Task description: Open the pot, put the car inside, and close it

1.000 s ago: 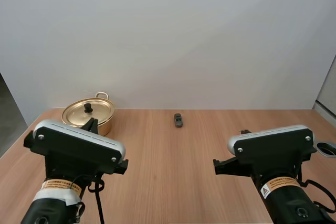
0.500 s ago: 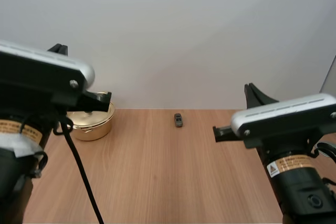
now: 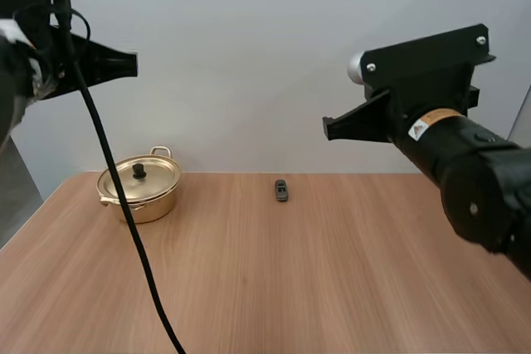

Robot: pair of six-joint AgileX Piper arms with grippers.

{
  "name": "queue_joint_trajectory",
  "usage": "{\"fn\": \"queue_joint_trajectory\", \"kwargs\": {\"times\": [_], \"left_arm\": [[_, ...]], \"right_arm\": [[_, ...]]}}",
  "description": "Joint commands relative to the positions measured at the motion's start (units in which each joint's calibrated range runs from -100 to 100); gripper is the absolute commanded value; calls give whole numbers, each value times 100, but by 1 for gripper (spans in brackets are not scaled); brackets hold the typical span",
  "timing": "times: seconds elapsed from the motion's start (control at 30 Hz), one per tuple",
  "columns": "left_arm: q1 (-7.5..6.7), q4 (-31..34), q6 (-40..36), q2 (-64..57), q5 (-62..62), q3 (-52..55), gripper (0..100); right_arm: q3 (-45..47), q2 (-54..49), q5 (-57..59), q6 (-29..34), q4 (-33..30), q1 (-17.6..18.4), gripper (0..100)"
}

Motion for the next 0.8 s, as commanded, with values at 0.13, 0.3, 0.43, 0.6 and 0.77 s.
{"fn": "queue_joint_trajectory", "kwargs": {"times": [0.13, 0.3, 0.43, 0.6, 0.77], "left_arm": [[31, 24, 476, 2345, 3607, -1224, 0], [31, 210, 508, 2752, 3084, -1224, 0], [31, 847, 494, 2908, 2157, -1224, 0], [31, 1020, 384, 3052, 1801, -1224, 46], [31, 837, 697, 3446, 1462, -1224, 100]], "right_arm": [[-4460, 3465, 9209, -1156, 2608, 59, 0], [-4460, 3586, 8122, -1147, 1575, 59, 0], [-4460, 3586, 7192, -953, 1311, 59, 0], [-4460, 3586, 6873, -827, 1311, 59, 29], [-4460, 3595, 6873, -1295, 1304, 59, 100]]}}
